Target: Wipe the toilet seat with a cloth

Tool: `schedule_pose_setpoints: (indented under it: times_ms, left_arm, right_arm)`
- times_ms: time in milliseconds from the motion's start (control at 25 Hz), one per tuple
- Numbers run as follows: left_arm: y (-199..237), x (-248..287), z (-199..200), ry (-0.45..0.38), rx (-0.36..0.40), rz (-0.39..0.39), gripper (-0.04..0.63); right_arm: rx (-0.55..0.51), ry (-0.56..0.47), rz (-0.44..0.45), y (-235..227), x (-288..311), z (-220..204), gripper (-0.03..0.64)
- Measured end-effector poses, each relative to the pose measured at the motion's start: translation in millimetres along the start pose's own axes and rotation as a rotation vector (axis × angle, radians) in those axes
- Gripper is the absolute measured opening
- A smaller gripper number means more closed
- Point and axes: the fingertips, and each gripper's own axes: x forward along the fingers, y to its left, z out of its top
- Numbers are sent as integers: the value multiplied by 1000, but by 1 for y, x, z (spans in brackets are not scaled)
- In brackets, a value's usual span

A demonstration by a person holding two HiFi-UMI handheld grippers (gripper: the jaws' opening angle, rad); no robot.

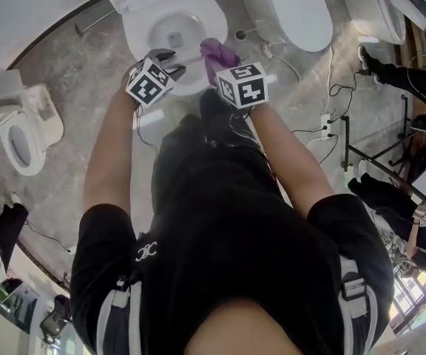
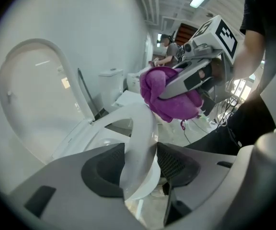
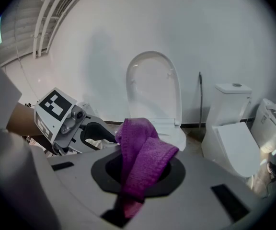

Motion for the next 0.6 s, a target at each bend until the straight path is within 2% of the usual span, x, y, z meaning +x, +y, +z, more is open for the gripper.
schedule_pose_setpoints:
  times_ms: [160,240,440,600]
  left_arm:
    - [-17,21,-15,-60,-139,-62,190]
    - [-23,34,-26,-79,-183,-80,190]
    - [-40,77,-63,-19,-201,-85,190]
    - [-51,107,-90,-13,-216,-59,190]
  right_arm:
    - [17,32,14,-9,17,-32,48]
    - [33,45,20,-15,29,-49,48]
    - [53,109,29,-32,65,-99,48]
    - [30,157,59,-36,95,-145,48]
